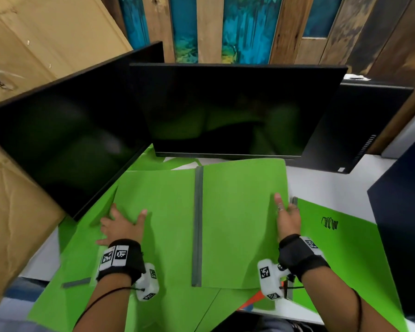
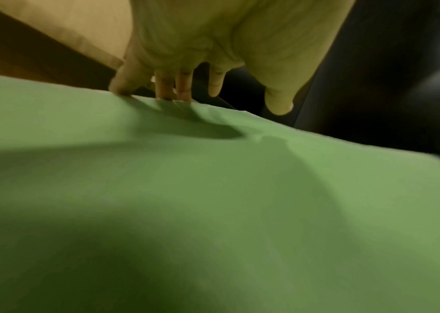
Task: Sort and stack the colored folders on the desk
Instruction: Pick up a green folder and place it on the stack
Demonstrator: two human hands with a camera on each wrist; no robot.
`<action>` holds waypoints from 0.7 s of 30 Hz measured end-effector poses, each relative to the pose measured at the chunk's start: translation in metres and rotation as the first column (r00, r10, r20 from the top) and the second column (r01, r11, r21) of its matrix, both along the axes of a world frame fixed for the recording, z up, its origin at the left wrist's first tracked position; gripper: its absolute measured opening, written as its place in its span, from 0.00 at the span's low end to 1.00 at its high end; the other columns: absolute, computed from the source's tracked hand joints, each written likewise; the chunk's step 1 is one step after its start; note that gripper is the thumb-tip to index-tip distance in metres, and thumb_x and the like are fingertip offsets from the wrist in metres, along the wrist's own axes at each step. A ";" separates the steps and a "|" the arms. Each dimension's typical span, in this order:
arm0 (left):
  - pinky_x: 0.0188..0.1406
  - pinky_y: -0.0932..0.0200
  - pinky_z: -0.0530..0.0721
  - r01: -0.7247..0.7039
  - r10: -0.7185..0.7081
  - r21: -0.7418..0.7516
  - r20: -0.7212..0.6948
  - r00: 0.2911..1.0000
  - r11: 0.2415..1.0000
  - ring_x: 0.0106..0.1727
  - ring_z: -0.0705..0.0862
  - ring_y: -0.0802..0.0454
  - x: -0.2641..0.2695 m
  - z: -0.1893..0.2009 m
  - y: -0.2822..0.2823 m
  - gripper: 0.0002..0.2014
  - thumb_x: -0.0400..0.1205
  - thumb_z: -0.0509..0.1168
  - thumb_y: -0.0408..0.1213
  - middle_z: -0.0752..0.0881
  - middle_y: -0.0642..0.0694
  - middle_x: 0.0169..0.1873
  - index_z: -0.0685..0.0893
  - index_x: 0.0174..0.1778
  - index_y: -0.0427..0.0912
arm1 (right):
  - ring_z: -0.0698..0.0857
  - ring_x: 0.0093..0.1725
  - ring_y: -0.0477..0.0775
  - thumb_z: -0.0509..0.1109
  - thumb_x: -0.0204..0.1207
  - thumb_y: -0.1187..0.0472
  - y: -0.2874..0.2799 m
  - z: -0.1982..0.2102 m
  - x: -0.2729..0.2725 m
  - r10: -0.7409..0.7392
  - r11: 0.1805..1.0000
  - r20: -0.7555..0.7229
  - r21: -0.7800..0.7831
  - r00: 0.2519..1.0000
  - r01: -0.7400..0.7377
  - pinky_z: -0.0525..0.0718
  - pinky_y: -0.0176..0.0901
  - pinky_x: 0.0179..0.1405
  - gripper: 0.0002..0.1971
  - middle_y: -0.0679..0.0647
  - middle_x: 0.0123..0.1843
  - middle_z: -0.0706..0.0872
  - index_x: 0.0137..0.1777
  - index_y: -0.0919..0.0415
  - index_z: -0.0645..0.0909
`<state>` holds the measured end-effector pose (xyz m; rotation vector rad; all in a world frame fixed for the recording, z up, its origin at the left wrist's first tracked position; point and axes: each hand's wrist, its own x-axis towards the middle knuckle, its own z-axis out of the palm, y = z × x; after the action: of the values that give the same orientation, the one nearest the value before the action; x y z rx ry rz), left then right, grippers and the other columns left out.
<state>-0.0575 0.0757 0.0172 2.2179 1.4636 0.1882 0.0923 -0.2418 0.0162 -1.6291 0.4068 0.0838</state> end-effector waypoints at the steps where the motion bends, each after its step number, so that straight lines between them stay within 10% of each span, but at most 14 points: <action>1: 0.71 0.23 0.61 0.010 -0.010 0.006 0.021 1.000 1.000 0.76 0.64 0.29 0.004 0.003 -0.003 0.42 0.76 0.63 0.60 0.61 0.27 0.75 0.55 0.79 0.40 | 0.71 0.73 0.58 0.67 0.69 0.34 -0.004 0.008 0.001 -0.024 0.999 0.042 0.025 0.999 0.023 0.64 0.53 0.78 0.39 0.61 0.74 0.73 0.68 0.68 0.73; 5: 0.67 0.35 0.73 0.124 -0.127 0.026 0.202 0.971 0.992 0.70 0.71 0.28 0.022 0.024 -0.015 0.32 0.83 0.57 0.50 0.66 0.26 0.72 0.60 0.77 0.32 | 0.74 0.52 0.57 0.61 0.82 0.51 -0.027 0.044 0.006 -0.131 0.975 0.118 0.196 0.984 0.106 0.75 0.46 0.52 0.17 0.64 0.45 0.77 0.46 0.69 0.78; 8: 0.76 0.39 0.65 0.370 -0.344 -0.023 0.319 0.883 0.929 0.78 0.64 0.35 0.040 0.050 -0.032 0.31 0.84 0.52 0.53 0.62 0.33 0.78 0.57 0.81 0.43 | 0.80 0.56 0.58 0.66 0.72 0.36 -0.035 0.061 0.011 -0.152 0.957 0.161 0.272 0.975 0.104 0.77 0.56 0.68 0.29 0.61 0.53 0.81 0.55 0.64 0.84; 10: 0.79 0.44 0.58 0.582 -0.525 -0.064 0.361 0.771 0.811 0.82 0.57 0.42 0.051 0.074 -0.055 0.30 0.83 0.53 0.55 0.53 0.41 0.82 0.56 0.81 0.52 | 0.83 0.61 0.61 0.75 0.46 0.25 -0.040 0.055 0.024 -0.182 0.935 0.165 0.335 0.969 0.119 0.78 0.59 0.68 0.37 0.60 0.58 0.84 0.43 0.57 0.88; 13: 0.78 0.56 0.62 0.839 -0.767 -0.053 0.377 0.520 0.542 0.81 0.61 0.46 0.057 0.116 -0.105 0.29 0.83 0.58 0.50 0.55 0.43 0.82 0.61 0.80 0.49 | 0.82 0.65 0.63 0.72 0.46 0.22 -0.045 0.044 0.038 -0.139 0.952 0.140 0.293 0.980 0.093 0.77 0.62 0.70 0.42 0.61 0.61 0.85 0.48 0.57 0.85; 16: 0.43 0.81 0.75 0.912 -0.821 -0.194 0.398 0.409 0.360 0.55 0.79 0.60 0.059 0.142 -0.152 0.12 0.86 0.54 0.29 0.81 0.40 0.59 0.75 0.64 0.37 | 0.83 0.61 0.66 0.66 0.49 0.17 -0.051 0.038 0.040 -0.082 0.972 0.093 0.228 0.992 0.059 0.78 0.65 0.67 0.47 0.65 0.60 0.84 0.49 0.60 0.84; 18: 0.27 0.82 0.70 0.912 -0.845 -0.320 0.384 0.372 0.256 0.33 0.71 0.68 0.066 0.146 -0.177 0.15 0.85 0.49 0.22 0.74 0.48 0.34 0.71 0.37 0.42 | 0.85 0.55 0.63 0.62 0.64 0.23 -0.049 0.057 0.023 -0.058 0.983 0.081 0.180 0.995 0.043 0.83 0.58 0.59 0.37 0.64 0.57 0.86 0.43 0.62 0.82; 21: 0.22 0.80 0.68 0.801 -0.757 -0.559 0.423 0.498 0.214 0.27 0.62 0.63 0.066 0.151 -0.198 0.20 0.86 0.51 0.31 0.64 0.47 0.25 0.62 0.26 0.45 | 0.81 0.44 0.56 0.60 0.80 0.43 -0.050 0.057 0.012 -0.074 0.987 0.087 0.152 0.993 0.061 0.79 0.43 0.45 0.17 0.58 0.44 0.82 0.40 0.54 0.78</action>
<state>0.0084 -0.1224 0.1680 1.9152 0.0713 -0.5782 0.1041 -0.2916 0.0731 -1.4646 0.3755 -0.0122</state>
